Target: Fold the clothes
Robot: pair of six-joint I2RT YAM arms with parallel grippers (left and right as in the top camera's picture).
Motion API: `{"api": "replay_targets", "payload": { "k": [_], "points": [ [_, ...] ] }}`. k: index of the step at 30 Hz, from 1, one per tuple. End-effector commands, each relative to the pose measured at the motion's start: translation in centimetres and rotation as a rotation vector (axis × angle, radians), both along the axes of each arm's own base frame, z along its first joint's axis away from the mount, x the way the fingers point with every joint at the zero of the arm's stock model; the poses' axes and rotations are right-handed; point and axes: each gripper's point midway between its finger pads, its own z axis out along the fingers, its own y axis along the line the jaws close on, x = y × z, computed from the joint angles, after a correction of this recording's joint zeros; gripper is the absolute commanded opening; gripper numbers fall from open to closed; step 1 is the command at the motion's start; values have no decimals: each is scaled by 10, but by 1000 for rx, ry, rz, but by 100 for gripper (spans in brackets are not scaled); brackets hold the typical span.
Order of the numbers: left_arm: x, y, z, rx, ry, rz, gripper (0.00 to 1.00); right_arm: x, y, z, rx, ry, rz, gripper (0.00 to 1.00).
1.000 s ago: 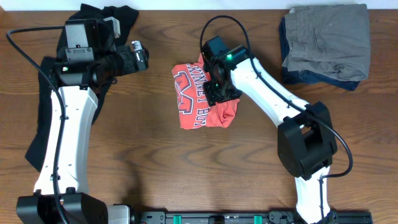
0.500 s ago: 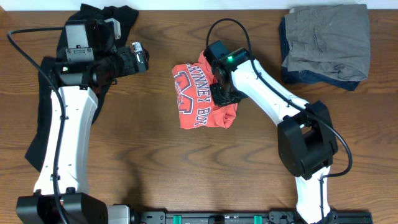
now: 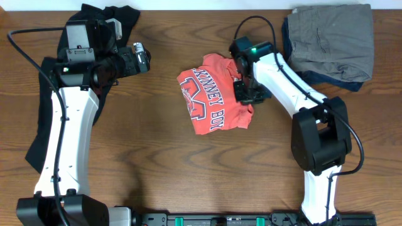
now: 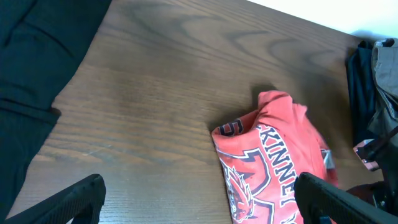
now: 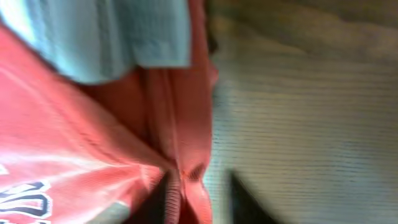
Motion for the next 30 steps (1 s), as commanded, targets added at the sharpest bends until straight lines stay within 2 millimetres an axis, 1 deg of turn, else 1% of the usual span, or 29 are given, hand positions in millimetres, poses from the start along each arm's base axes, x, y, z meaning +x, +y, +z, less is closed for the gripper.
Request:
{"api": "replay_targets", "payload": {
  "k": [1,3,6,9,14,16,18,20,24,27,30],
  "points": [
    [-1,3,-8,23,15,-7,98,-4,7,7,75,8,63,56],
    [-1,3,-8,27,14,-11,98,0,10,9,101,-5,94,60],
    [0,3,-10,27,18,-11,98,9,15,18,170,-39,157,61],
    [0,3,-11,26,21,-11,98,19,15,26,236,-77,195,62],
    [0,3,-13,26,27,-11,98,45,7,33,382,-149,236,64],
    [1,3,-14,26,28,-11,98,56,7,34,447,-187,250,65],
    [1,3,-15,26,30,-11,98,66,12,35,528,-220,280,66],
    [1,3,-15,26,32,-11,98,73,17,31,590,-237,286,66],
    [1,3,-15,25,32,-11,98,79,24,19,635,-235,291,72],
    [1,3,-15,25,32,-11,98,77,30,4,653,-205,295,77],
    [1,3,-16,25,33,-11,98,71,36,-12,679,-166,314,88]
  ]
}}
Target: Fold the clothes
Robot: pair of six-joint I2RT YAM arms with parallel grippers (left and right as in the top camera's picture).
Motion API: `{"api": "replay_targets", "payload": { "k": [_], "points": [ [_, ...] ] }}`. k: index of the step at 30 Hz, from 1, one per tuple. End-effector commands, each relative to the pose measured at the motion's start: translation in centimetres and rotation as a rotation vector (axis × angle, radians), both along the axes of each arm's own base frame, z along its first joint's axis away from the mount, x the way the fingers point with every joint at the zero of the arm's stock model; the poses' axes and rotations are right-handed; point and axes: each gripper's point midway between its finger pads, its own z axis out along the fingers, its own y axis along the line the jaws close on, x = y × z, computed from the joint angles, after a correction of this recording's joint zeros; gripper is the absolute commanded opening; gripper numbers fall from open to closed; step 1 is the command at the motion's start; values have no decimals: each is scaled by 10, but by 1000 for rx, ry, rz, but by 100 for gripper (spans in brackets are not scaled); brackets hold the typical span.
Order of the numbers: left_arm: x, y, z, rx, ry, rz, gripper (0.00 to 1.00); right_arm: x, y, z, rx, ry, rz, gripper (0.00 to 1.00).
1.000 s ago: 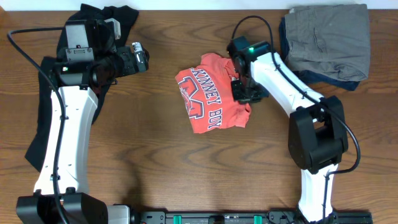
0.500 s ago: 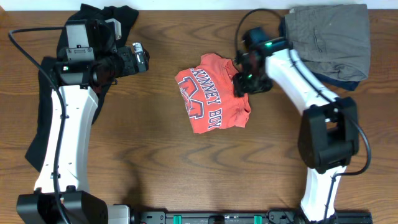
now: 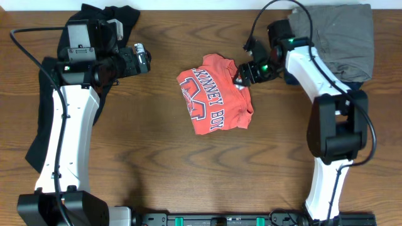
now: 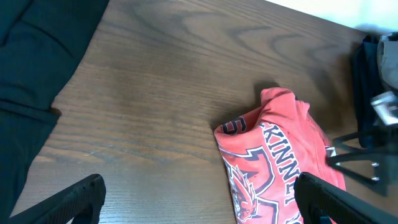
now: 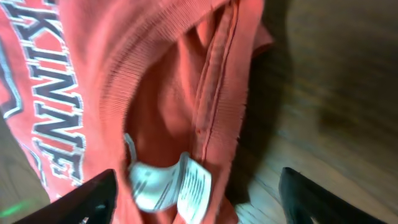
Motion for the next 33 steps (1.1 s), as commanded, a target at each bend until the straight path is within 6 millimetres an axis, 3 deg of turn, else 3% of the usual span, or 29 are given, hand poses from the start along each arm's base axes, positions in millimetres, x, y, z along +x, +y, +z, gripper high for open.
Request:
{"api": "replay_targets", "payload": {
  "k": [1,7,16,19,20,22,23,28,33],
  "points": [
    [-1,3,-10,14,23,2,98,-10,18,-17,74,43,74,91],
    [-1,3,-10,14,24,2,98,-20,31,-29,151,90,115,93],
    [-1,3,-10,14,24,2,98,-43,69,-34,204,127,211,80],
    [-1,3,-11,14,27,2,98,-43,81,-34,207,134,194,63],
    [-2,3,-11,14,30,2,98,-39,86,-33,216,136,172,48],
    [-3,3,-12,14,35,2,98,-34,94,-27,257,133,149,10],
    [-3,3,-12,14,37,2,98,-31,99,-22,297,130,146,1],
    [-4,3,-13,13,41,2,98,-20,117,10,498,105,156,1],
    [-4,3,-12,13,41,2,98,-2,112,36,556,50,127,1]
  ]
}}
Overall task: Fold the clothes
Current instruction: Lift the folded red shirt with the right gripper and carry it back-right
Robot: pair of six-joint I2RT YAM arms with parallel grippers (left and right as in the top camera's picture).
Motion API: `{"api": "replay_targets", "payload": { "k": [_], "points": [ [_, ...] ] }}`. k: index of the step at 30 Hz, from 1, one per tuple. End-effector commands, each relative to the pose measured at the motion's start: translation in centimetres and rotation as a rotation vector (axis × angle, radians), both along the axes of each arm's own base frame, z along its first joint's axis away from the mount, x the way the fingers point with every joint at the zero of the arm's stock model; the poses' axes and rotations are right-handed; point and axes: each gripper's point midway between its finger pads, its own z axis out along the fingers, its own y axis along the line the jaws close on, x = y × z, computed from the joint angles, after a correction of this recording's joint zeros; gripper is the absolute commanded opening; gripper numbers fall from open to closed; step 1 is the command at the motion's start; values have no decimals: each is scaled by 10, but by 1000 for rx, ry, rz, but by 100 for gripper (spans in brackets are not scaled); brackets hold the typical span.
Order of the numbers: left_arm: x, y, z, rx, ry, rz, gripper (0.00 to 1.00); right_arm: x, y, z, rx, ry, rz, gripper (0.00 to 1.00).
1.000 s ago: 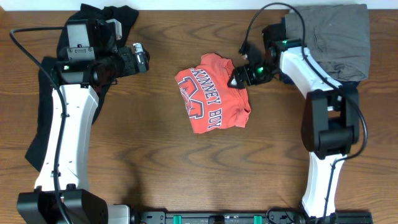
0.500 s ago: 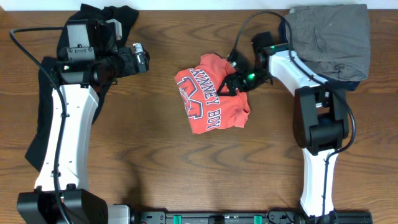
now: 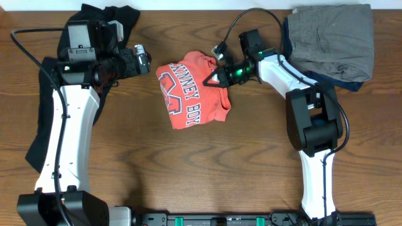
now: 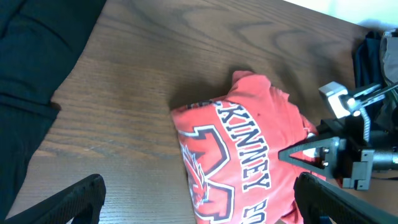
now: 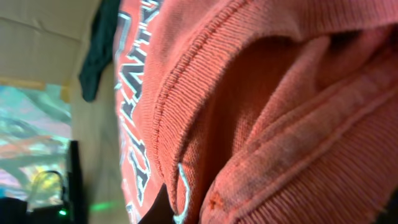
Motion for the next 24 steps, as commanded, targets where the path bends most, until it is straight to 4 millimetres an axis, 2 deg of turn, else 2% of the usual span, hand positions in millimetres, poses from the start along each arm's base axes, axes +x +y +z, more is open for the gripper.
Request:
{"api": "replay_targets", "payload": {
  "k": [1,8,13,18,22,24],
  "points": [
    [-1,3,-10,14,25,2,98,7,-5,33,102,32,-27,1],
    [-1,3,-10,14,24,2,98,39,-38,95,118,-49,-182,1],
    [-1,3,-10,15,24,2,98,60,-76,147,90,-137,-344,1],
    [-1,3,-10,14,24,2,98,78,-132,199,48,-226,-569,1],
    [-1,3,-10,14,24,2,98,91,-197,234,12,-284,-806,1],
    [-1,3,-10,14,24,2,98,95,-230,243,-2,-288,-916,1]
  ]
}}
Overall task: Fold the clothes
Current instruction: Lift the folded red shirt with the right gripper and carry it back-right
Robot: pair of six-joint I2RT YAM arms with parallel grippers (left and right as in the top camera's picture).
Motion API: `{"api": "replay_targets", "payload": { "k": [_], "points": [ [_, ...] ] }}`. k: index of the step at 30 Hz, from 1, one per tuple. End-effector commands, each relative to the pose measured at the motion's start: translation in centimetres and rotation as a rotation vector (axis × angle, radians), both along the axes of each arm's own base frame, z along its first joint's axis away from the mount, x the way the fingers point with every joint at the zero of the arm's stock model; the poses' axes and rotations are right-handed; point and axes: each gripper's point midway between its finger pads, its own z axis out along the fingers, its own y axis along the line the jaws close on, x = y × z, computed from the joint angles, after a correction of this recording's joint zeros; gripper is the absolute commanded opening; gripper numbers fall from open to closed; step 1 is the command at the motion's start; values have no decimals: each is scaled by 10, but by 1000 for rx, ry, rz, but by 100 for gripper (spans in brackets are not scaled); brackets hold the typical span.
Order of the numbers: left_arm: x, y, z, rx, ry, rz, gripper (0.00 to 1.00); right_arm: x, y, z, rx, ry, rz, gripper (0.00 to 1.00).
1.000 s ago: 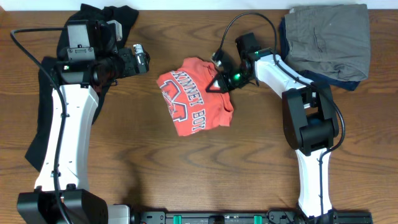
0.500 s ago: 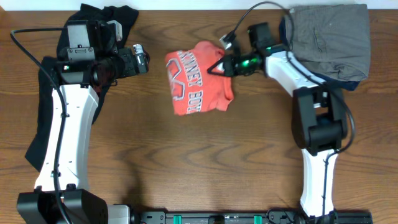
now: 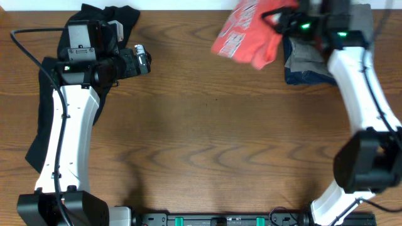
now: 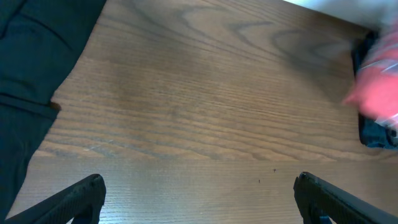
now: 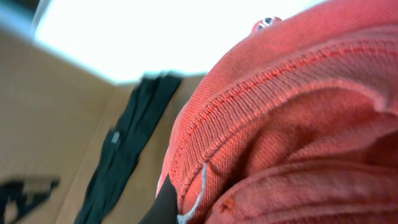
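The folded red printed shirt (image 3: pixel 246 28) hangs blurred in the air at the table's back edge. My right gripper (image 3: pixel 284 20) is shut on its right end. Red knit fabric (image 5: pixel 280 124) fills the right wrist view, with one dark finger (image 5: pixel 165 205) showing below it. In the left wrist view the shirt (image 4: pixel 380 87) is a blur at the right edge. My left gripper (image 4: pixel 199 202) is open over bare wood at the left of the table, its fingertips (image 4: pixel 81 190) wide apart and holding nothing.
A folded grey and navy stack (image 3: pixel 300 63) lies at the back right, partly under my right arm. Black clothes (image 3: pixel 45 107) lie along the left edge under my left arm, with more at the back (image 3: pixel 119 14). The brown wooden table (image 3: pixel 207 138) spans the view.
The red shirt lay on the table left of centre with my right gripper at its right edge. Now it is off the table, held up at the back right beside the folded stack.
First the shirt lay folded at the table's centre with my right gripper at its right edge. Then the gripper stood at its upper right corner. After that the shirt lay further left, gripper on it. Now it hangs near the stack. My left arm stayed put.
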Motion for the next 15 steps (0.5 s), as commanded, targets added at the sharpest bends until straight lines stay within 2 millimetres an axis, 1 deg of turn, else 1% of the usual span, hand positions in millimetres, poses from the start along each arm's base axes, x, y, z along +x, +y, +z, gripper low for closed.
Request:
{"api": "replay_targets", "payload": {
  "k": [1,2,3,5,7,10,12,15],
  "points": [
    [-1,3,-10,14,24,2,98,11,-73,26,4,-5,-285,1],
    [-1,3,-10,15,24,2,98,13,-88,26,1,-1,-334,1],
    [-1,3,-10,15,24,2,98,15,-109,25,1,8,-405,1],
    [-1,3,-10,15,24,2,98,16,-137,23,2,24,-504,1],
    [-1,3,-10,15,24,2,98,18,-160,20,-2,32,-589,1],
    [-1,3,-10,15,24,2,98,22,-189,22,-24,10,-718,1],
    [-1,3,-10,15,25,2,98,25,-203,27,-49,-22,-791,1],
    [-1,3,-11,14,28,2,98,31,-218,34,-69,-75,-863,1]
  ]
}}
